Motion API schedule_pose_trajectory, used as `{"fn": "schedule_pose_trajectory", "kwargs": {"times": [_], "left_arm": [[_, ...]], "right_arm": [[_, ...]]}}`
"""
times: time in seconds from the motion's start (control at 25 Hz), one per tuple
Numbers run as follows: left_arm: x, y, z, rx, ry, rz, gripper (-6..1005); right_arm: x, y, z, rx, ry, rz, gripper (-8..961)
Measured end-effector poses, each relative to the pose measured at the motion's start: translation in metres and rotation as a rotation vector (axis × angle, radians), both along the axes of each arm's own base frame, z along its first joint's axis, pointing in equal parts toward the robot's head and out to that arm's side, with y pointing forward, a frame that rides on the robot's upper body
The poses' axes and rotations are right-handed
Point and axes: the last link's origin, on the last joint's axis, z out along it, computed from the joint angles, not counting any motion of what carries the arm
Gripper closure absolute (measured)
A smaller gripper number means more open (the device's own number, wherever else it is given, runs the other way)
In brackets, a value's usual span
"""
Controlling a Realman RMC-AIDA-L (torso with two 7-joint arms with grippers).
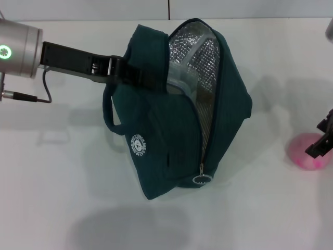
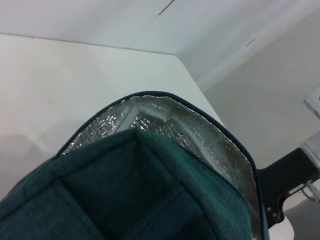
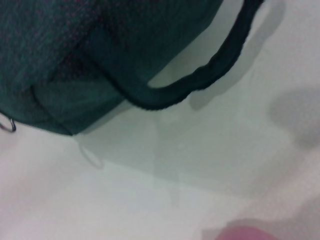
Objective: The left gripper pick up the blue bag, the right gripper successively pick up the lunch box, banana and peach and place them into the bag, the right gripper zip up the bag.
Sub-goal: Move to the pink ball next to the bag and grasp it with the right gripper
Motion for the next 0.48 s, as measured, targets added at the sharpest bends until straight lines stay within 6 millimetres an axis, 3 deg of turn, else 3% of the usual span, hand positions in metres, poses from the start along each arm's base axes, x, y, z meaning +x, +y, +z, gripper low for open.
{"fn": "schedule_pose_trajectory", "kwargs": {"times": [0.48], "left_arm": [[0.002,0.0,0.0,-0.004,-0.01,-0.003,963]], "right_arm": [[0.009,0.002,-0.023,-0.002,-0.059,0.022,184]]}}
